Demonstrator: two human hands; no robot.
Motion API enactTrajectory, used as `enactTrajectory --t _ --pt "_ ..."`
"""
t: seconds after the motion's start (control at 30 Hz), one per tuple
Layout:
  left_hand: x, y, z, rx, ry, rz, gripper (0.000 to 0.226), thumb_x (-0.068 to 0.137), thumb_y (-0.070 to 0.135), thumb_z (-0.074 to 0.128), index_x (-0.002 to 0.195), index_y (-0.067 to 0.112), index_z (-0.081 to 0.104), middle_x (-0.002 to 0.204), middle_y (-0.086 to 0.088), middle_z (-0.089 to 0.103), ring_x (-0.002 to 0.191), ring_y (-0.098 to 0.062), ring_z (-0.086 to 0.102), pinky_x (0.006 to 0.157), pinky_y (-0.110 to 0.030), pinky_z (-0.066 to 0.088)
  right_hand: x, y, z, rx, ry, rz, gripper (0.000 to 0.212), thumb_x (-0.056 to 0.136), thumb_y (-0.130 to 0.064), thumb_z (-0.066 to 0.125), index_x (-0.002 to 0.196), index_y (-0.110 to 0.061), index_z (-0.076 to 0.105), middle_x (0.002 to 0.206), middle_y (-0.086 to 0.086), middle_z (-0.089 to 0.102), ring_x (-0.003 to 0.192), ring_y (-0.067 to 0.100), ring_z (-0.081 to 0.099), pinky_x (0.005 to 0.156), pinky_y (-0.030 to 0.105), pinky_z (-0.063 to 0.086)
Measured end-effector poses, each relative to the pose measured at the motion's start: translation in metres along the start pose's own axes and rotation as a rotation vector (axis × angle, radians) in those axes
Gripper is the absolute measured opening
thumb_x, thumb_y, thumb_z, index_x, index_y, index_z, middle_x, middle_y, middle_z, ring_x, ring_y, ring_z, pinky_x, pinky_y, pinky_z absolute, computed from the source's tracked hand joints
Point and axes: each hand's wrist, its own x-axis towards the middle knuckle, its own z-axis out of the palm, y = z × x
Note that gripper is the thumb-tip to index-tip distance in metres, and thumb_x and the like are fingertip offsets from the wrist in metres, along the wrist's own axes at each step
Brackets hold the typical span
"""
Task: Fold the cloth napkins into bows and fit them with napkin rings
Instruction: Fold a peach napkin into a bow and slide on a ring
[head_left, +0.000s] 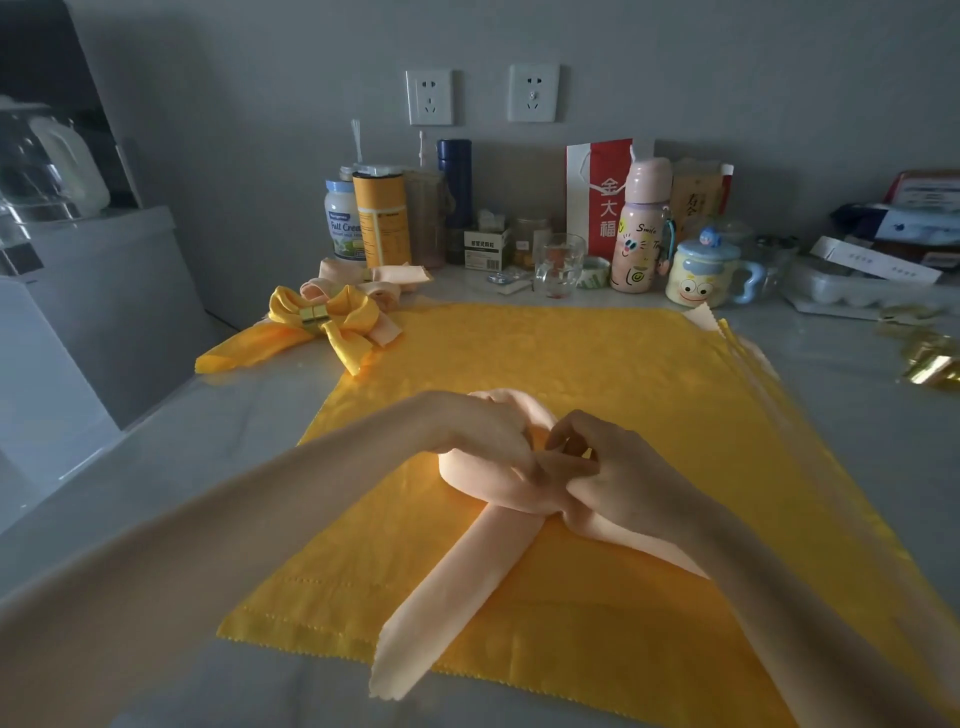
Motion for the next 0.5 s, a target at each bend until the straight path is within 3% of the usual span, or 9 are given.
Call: enactTrajectory --t 0.13,0.27,0.4,0.5 --pt "0.006 0.011 -0.010 -0.147 -0.096 -0.053 0.031 0.084 0.030 0.067 0.110 0.015 0.064 0.103 0.002 0.061 0.100 -0.017 0.055 0.081 -0.024 0.040 0.001 0.004 -0.005 0.029 -0.011 -0.016 0.034 0.083 -0.001 0.048 0.103 -0.028 0.054 0.100 -0.010 0.060 0.091 0.011 0.057 0.068 0.015 0.043" --pt "0.011 0.019 -0.021 -0.358 -0.169 -0.077 0.028 0.084 0.015 0.067 0.111 0.009 0.065 0.097 -0.003 0.067 0.093 -0.020 0.062 0.083 -0.026 0.048 0.001 0.005 -0.018 0.073 0.020 -0.010 0.046 0.083 0.001 0.048 0.118 -0.028 0.048 0.101 -0.006 0.059 0.090 0.011 0.057 0.068 0.016 0.042" --pt "0.013 0.018 -0.022 -0.437 -0.142 0.001 0.028 0.085 0.018 0.067 0.111 0.008 0.062 0.095 -0.002 0.067 0.088 -0.016 0.062 0.077 -0.023 0.049 -0.003 0.008 -0.038 0.144 -0.018 0.031 0.053 0.082 0.003 0.048 0.125 -0.027 0.042 0.101 -0.008 0.062 0.087 0.008 0.059 0.071 0.019 0.045" --pt "0.023 0.029 -0.027 -0.354 -0.130 0.067 0.029 0.084 0.024 0.068 0.109 0.011 0.062 0.092 0.000 0.066 0.085 -0.015 0.062 0.071 -0.021 0.049 -0.008 0.017 -0.061 0.143 -0.066 0.058 0.052 0.082 0.004 0.048 0.126 -0.024 0.043 0.099 -0.010 0.064 0.080 0.005 0.056 0.068 0.018 0.042"
